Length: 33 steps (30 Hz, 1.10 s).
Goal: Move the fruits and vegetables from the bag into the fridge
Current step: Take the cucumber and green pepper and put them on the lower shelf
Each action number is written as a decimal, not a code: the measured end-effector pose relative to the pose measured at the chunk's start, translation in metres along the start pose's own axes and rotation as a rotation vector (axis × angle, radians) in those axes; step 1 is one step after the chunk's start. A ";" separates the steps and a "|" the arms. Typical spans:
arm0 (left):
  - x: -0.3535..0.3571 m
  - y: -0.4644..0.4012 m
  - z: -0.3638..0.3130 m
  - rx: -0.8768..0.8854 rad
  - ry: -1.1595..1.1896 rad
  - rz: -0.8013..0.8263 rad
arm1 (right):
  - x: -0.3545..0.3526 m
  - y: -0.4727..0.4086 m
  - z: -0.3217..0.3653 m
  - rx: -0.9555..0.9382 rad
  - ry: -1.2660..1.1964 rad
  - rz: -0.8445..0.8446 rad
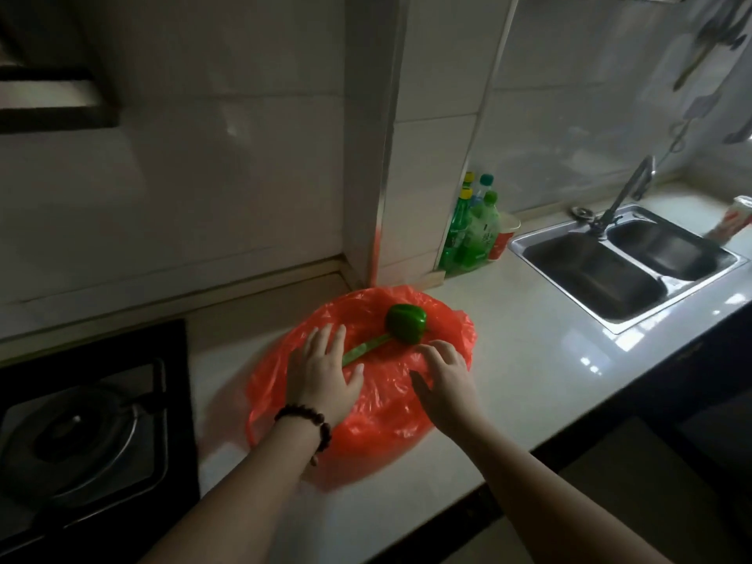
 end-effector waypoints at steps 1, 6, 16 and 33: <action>0.006 -0.007 0.002 -0.022 0.013 0.018 | 0.001 -0.009 -0.007 0.002 -0.002 0.015; 0.036 -0.040 0.014 -0.109 -0.020 0.048 | 0.010 -0.067 -0.033 -0.009 0.056 0.082; 0.075 -0.070 0.014 -0.289 -0.057 0.043 | 0.054 -0.164 -0.050 -0.068 0.079 0.341; 0.125 -0.110 -0.001 -0.423 -0.182 0.142 | 0.048 -0.193 -0.097 -0.166 -0.092 0.296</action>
Point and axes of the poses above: each hand's wrist, its own y-axis away from the middle knuckle, its own x-axis out of the palm, z = x × y, the point moved 1 cm from there along -y, towards the middle knuckle, and after that the axes turned 7 degrees about y, right-handed, at the moved point
